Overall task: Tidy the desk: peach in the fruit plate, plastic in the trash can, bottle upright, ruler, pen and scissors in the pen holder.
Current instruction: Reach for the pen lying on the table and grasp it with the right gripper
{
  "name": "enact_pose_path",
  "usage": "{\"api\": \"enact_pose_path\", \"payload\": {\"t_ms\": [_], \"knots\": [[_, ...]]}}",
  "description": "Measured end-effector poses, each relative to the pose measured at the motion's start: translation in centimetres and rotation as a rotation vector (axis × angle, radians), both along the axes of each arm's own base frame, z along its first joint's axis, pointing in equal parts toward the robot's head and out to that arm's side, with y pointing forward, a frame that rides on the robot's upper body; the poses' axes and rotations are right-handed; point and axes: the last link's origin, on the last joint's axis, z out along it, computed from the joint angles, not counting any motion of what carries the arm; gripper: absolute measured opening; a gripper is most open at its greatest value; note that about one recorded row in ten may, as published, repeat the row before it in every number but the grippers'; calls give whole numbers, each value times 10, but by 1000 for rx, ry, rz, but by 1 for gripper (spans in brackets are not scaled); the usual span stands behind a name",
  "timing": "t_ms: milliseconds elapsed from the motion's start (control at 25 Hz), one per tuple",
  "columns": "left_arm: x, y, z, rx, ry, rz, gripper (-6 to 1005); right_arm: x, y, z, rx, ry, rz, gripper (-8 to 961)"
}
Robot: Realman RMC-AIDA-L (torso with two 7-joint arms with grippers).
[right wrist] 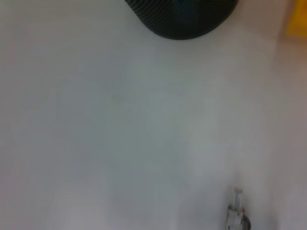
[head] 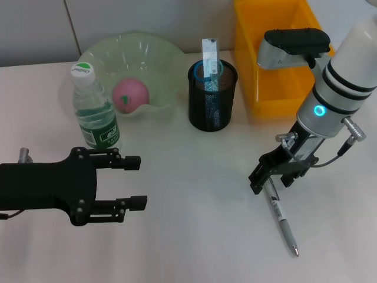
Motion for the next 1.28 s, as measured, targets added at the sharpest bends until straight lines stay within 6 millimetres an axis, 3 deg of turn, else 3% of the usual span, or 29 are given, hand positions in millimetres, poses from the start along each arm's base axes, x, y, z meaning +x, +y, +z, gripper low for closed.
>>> {"api": "enact_pose_path", "payload": {"t_ms": [280,480,1280], "knots": [[0,0,0,0,-2,1,740,0,0,-1,-6,-6,7,715],[0,0,0,-3,-1,2,740,1,-1,-1,-8,-8,5,483],[1,0,1,3,-4,0,743,1,-2,-6,-24,-25,15,430]]}}
